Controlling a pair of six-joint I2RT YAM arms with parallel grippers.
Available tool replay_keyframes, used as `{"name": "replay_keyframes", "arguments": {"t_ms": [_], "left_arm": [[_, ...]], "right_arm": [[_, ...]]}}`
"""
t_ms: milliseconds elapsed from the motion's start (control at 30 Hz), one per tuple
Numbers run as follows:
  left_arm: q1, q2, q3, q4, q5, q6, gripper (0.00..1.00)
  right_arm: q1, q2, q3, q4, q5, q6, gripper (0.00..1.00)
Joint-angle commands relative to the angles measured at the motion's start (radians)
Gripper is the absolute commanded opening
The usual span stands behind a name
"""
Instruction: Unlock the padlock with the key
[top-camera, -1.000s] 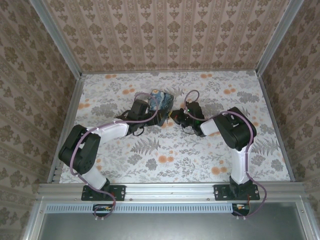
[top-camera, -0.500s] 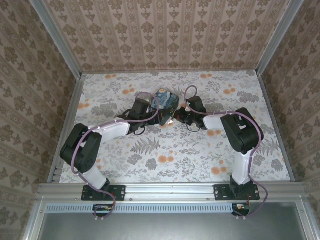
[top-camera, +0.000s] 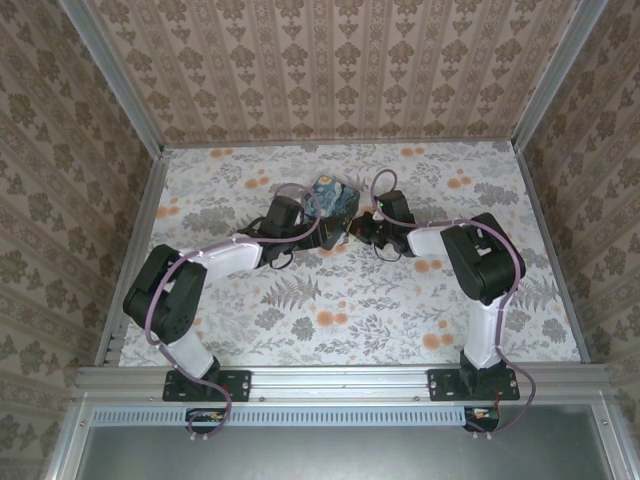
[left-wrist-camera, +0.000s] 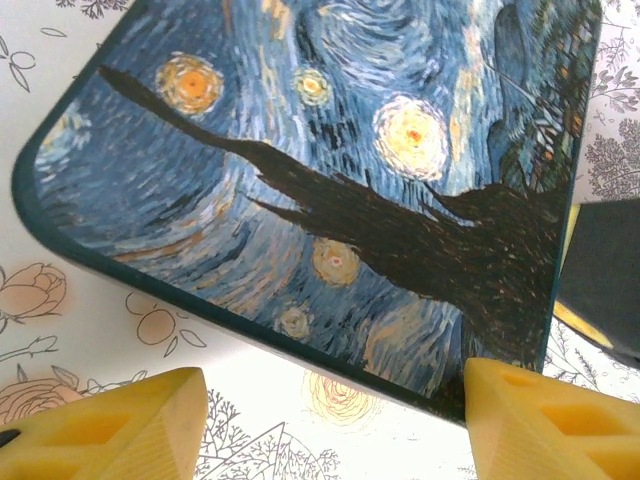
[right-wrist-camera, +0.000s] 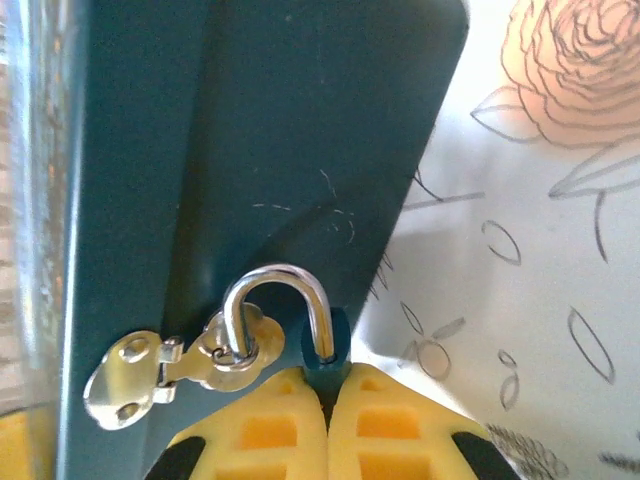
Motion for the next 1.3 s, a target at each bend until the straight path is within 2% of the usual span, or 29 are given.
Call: {"name": "replay_keyframes", "arguments": {"t_ms": [0,100,267,500,700,1000,1267], "left_arm": [[0.000,0.078,-0.057,-0.273,-0.037,0.045,0.66],[0.000,0.085,-0.056,-0.274,-0.034,0.045,0.65],[0.000,0.087,-0.055,-0.271,-0.035,0.041,0.65],[0.000,0.061,-0.049,-0.274,-0.032,0.037,0.66],[-0.001,-0.017,-0.015,-0.314,-0.045,0.045,0.69],[-0.023,-0.149,0.054,-0.398,-0.105,0.068,0.72],[-0.073,-0.115,0.154,-0.470,-0.200,0.107,0.72]], "right_arm": [[-0.117,0.094,-0.002,0.226,-0.050,0.214,0.00],[-0.155,0.121,0.047,0.279,-0.125,0.288,0.00],[-0.168,0.054,0.071,0.078,-0.094,0.165,0.00],[-0.166,0.031,0.032,0.057,-0.106,0.124,0.00],[-0.128,0.000,-0.033,0.059,-0.118,0.078,0.00],[-0.035,-0.057,-0.204,0.153,-0.102,0.064,0.00],[-0.003,-0.114,-0.302,0.113,-0.038,0.004,0.00]]}}
